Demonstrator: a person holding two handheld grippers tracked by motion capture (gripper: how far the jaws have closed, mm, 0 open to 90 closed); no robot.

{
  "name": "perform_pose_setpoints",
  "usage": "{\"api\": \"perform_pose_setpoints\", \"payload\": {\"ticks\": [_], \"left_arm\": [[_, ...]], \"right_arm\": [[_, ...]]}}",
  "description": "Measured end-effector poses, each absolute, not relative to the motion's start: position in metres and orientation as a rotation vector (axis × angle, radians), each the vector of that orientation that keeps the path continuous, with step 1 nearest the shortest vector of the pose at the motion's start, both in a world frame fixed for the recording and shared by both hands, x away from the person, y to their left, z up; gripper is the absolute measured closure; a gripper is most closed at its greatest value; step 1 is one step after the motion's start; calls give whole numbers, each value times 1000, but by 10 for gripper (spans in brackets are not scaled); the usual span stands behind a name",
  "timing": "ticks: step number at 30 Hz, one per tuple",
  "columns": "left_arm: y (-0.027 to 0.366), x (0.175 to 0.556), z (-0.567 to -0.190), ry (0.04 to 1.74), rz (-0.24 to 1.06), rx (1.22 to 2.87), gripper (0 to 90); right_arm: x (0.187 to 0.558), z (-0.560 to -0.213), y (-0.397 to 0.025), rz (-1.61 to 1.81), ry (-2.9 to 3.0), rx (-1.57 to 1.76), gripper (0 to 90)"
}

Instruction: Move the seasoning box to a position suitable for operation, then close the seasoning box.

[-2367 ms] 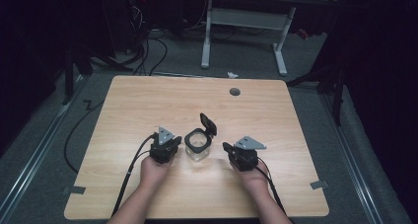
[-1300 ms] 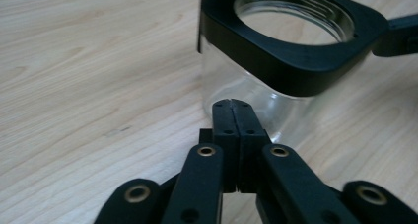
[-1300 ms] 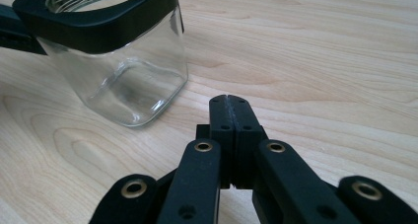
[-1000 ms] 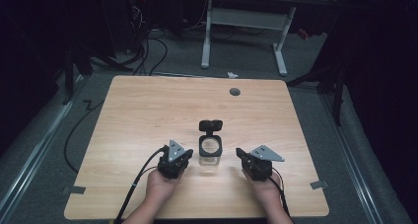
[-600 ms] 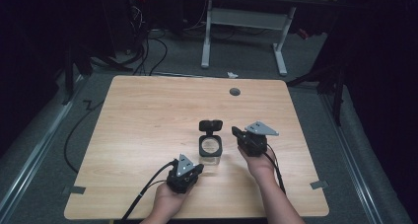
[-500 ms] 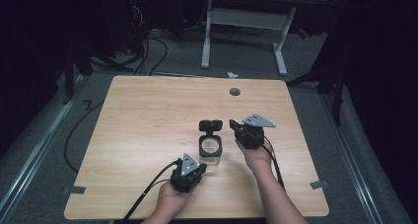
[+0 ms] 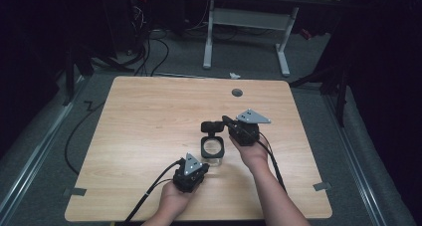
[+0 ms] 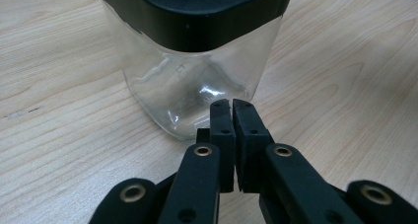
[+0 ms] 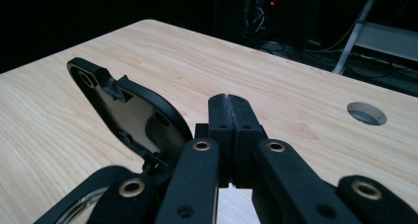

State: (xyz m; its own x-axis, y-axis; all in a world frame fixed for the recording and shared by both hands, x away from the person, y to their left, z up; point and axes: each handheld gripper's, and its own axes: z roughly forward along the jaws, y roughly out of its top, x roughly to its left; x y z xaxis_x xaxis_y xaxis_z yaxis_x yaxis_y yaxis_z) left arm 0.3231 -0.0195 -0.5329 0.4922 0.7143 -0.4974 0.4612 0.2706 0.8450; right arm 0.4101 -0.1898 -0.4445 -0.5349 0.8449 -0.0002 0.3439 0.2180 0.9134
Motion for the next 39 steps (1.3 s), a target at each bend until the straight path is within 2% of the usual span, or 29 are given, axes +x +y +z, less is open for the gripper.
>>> {"api": "perform_pose_setpoints", "payload": {"ticks": [7, 14, 19, 22, 25, 32, 39], "left_arm": [[-19, 323, -533, 1135, 227, 1366, 879], [-20, 323, -533, 1133, 229, 1364, 878], [-14, 318, -531, 1125, 218, 1373, 823], [3, 314, -528, 1123, 224, 1372, 739], [26, 312, -528, 1124, 269, 1361, 703], [84, 332, -526, 1205, 385, 1322, 582], [129, 355, -530, 1296, 508, 1295, 473]], "right_arm": [[394, -451, -191, 1275, 2012, 1051, 896], [366, -478, -193, 1250, 2053, 1044, 888], [353, -482, -207, 1263, 2010, 1084, 879], [340, -485, -233, 1238, 1965, 1145, 870], [335, -489, -246, 1217, 1951, 1174, 865], [321, -501, -286, 1162, 1896, 1286, 826], [308, -514, -317, 1075, 1836, 1368, 680]]}}
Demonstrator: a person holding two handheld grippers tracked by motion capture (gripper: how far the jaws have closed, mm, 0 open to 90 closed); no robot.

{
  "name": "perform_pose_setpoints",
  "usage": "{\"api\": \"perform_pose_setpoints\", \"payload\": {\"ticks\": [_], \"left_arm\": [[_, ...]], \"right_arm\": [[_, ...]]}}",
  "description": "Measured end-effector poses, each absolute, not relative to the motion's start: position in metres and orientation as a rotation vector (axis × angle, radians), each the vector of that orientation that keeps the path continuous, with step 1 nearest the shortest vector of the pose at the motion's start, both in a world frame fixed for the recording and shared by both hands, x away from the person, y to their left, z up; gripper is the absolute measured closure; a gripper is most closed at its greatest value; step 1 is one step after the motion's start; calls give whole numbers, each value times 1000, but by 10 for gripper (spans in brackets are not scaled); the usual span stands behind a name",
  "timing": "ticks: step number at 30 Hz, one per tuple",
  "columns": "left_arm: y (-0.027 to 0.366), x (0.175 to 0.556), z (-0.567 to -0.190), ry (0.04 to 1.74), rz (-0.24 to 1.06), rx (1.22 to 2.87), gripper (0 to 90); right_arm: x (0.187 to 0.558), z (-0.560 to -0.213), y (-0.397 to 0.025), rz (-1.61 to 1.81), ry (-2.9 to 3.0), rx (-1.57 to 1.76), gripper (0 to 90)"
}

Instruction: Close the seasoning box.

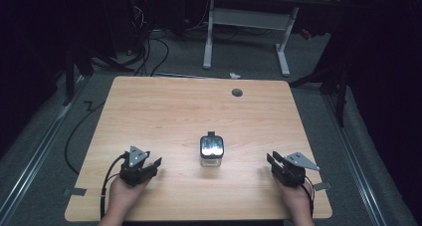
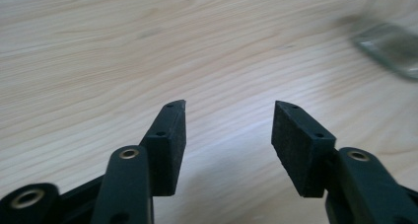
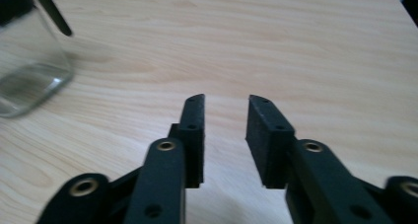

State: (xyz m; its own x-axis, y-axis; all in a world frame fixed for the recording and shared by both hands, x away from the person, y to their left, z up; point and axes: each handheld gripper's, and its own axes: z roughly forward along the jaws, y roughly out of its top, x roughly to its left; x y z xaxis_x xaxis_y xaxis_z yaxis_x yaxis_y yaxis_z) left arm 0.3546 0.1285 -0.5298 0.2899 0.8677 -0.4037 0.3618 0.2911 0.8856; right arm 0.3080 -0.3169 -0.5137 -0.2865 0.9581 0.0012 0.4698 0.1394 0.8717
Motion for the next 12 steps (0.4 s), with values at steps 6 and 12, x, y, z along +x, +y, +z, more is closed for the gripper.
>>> {"api": "perform_pose_setpoints", "payload": {"ticks": [6, 12], "left_arm": [[157, 354, -535, 1354, 557, 1240, 445], [163, 347, -539, 1361, 537, 1250, 445]], "right_arm": [[296, -521, -329, 993, 1815, 1417, 546], [298, -518, -329, 1015, 1788, 1432, 439]]}}
